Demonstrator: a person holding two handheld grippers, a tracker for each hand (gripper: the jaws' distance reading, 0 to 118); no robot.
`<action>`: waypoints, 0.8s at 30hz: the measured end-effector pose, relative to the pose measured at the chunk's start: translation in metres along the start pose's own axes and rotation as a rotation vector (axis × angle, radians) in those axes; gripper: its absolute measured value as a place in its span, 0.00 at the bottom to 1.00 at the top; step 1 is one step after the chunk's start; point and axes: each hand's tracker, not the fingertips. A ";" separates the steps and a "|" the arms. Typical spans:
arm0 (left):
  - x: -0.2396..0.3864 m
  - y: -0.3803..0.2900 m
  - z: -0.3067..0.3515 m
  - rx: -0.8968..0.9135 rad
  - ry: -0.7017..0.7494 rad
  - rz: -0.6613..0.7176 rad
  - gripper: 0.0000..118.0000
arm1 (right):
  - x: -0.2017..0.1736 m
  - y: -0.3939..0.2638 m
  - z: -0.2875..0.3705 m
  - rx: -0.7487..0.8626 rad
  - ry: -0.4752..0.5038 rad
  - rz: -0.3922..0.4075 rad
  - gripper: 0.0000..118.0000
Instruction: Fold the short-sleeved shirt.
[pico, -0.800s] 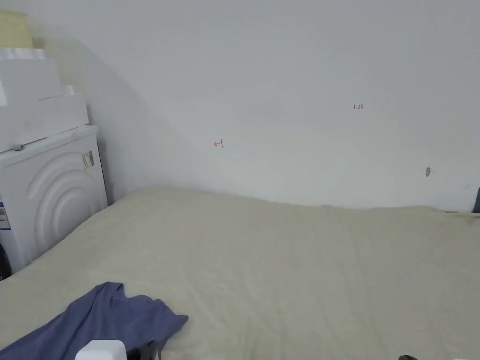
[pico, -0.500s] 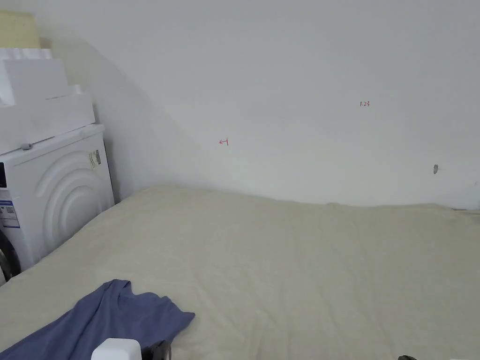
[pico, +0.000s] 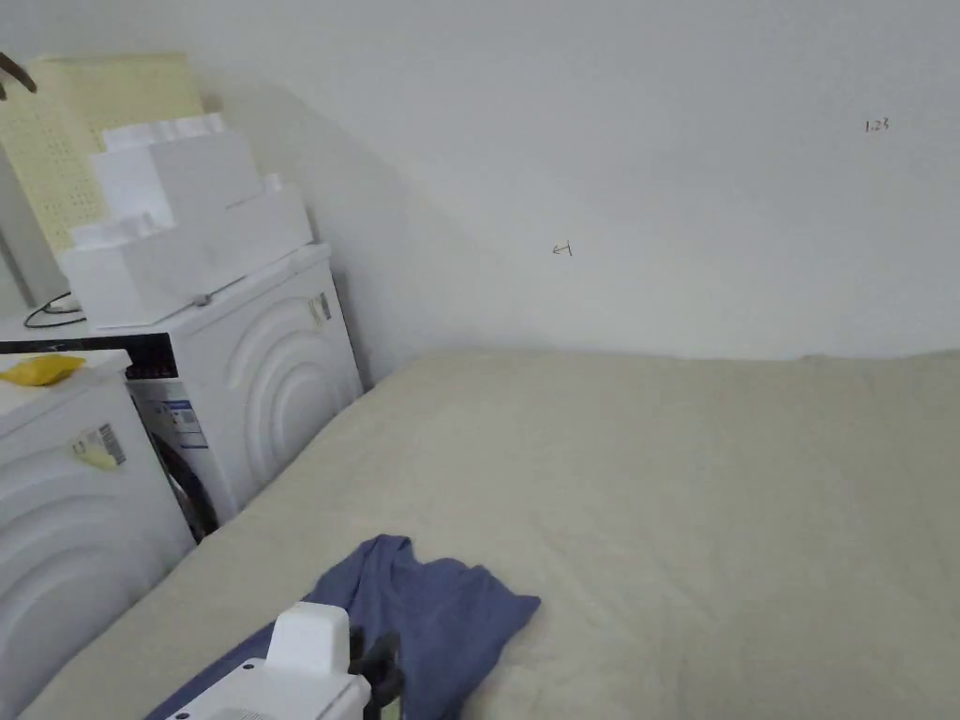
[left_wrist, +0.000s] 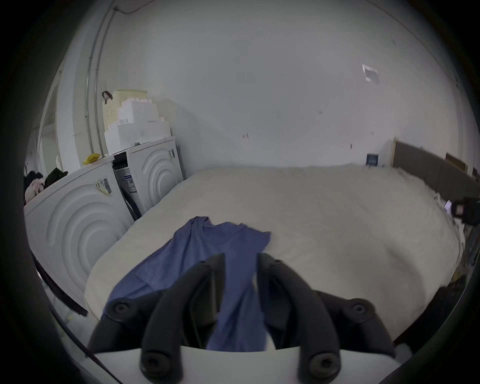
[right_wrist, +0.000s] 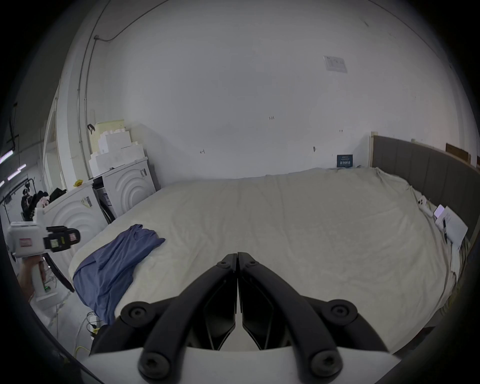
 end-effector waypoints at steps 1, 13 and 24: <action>-0.005 0.000 -0.012 -0.020 0.011 -0.030 0.34 | -0.001 -0.001 -0.001 -0.003 -0.001 -0.002 0.00; -0.038 -0.006 -0.173 -0.356 -0.065 -0.074 0.76 | 0.006 -0.017 -0.032 -0.115 -0.037 -0.034 0.00; -0.059 -0.029 -0.247 -0.458 -0.060 0.051 0.86 | 0.013 -0.027 -0.057 -0.220 -0.066 -0.045 0.00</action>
